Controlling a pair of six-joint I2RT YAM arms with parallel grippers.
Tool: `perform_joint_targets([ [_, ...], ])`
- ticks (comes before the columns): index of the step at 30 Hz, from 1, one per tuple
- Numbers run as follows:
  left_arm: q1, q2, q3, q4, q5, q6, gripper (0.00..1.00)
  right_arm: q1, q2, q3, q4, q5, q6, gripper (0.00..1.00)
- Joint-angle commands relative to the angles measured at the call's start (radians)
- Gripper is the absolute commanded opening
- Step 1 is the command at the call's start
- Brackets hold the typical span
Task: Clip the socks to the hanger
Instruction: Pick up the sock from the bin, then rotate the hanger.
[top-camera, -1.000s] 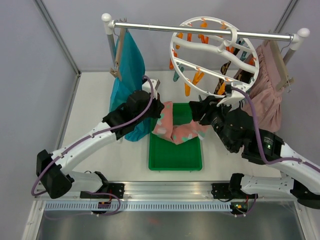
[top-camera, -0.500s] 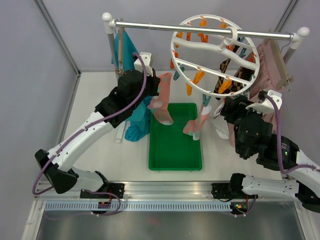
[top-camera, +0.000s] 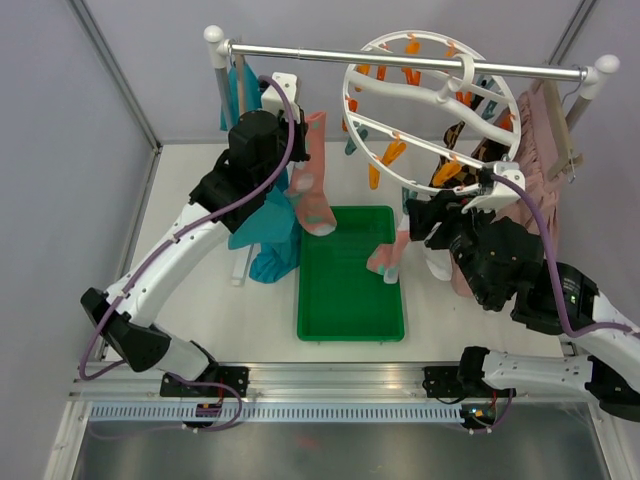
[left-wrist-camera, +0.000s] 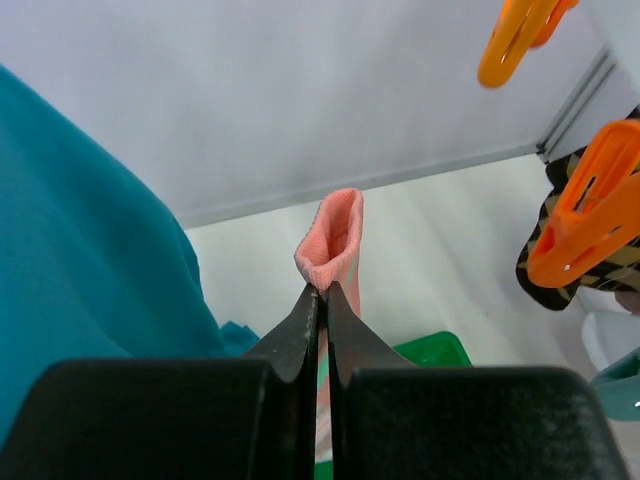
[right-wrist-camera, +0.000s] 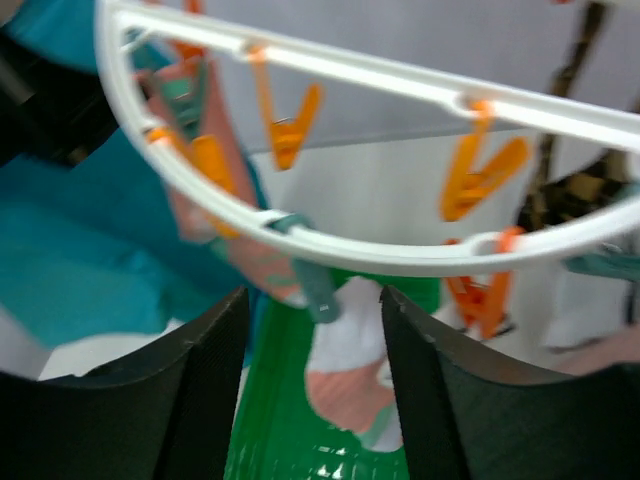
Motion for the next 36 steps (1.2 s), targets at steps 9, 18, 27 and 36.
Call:
perform_joint_targets([
  [9,0.003,0.068,0.132,0.053,0.091,0.054,0.02,0.004,0.044,0.067,0.114,-0.545,-0.034,0.65],
  [18,0.003,0.095,0.151,0.05,0.135,0.043,0.02,0.008,0.229,0.078,0.171,-0.246,-0.014,0.63],
  [27,0.003,0.091,0.148,0.04,0.154,0.051,0.02,0.117,0.275,0.093,0.152,0.108,-0.038,0.62],
  [36,0.003,0.077,0.129,0.046,0.167,0.057,0.02,0.195,0.312,0.029,0.354,0.355,-0.214,0.62],
])
